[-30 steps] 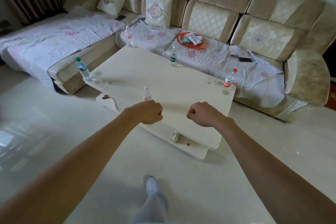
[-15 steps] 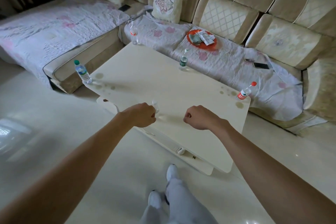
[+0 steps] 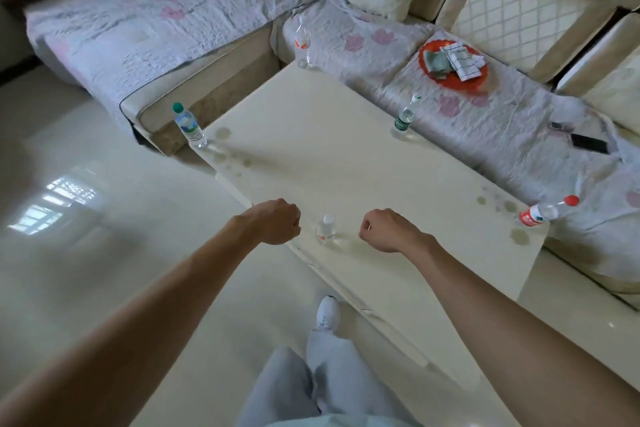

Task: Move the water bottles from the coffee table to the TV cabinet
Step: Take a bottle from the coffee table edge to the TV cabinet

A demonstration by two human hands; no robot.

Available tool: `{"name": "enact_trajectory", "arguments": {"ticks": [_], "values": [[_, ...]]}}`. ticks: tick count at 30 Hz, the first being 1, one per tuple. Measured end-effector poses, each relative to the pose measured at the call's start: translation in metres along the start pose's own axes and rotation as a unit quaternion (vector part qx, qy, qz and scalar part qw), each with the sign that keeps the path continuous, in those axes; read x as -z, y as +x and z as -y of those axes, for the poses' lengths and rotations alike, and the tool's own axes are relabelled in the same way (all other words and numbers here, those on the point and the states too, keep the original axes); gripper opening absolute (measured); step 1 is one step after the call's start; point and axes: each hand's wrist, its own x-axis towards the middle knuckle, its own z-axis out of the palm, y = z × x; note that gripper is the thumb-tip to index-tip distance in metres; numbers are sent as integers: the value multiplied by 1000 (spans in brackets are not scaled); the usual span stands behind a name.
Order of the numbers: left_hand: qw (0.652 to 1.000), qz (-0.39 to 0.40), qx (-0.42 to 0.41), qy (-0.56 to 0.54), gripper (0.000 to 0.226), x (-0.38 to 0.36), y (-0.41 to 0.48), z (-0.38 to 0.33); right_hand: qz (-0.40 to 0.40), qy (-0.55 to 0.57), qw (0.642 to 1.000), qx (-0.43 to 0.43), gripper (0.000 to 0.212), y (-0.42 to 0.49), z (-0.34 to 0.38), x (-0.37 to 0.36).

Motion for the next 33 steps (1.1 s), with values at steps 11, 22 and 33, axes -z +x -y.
{"name": "enact_trajectory", "arguments": {"ticks": [11, 22, 33], "values": [[991, 17, 26, -131, 27, -33, 94, 54, 47, 114, 990, -71, 58, 104, -10, -54], [932, 82, 120, -331, 26, -128, 183, 109, -34, 332, 928, -166, 88, 184, -3, -185], [861, 89, 144, -480, 16, -133, 213, 123, -199, 402, 867, -215, 68, 235, 11, -218]]}}
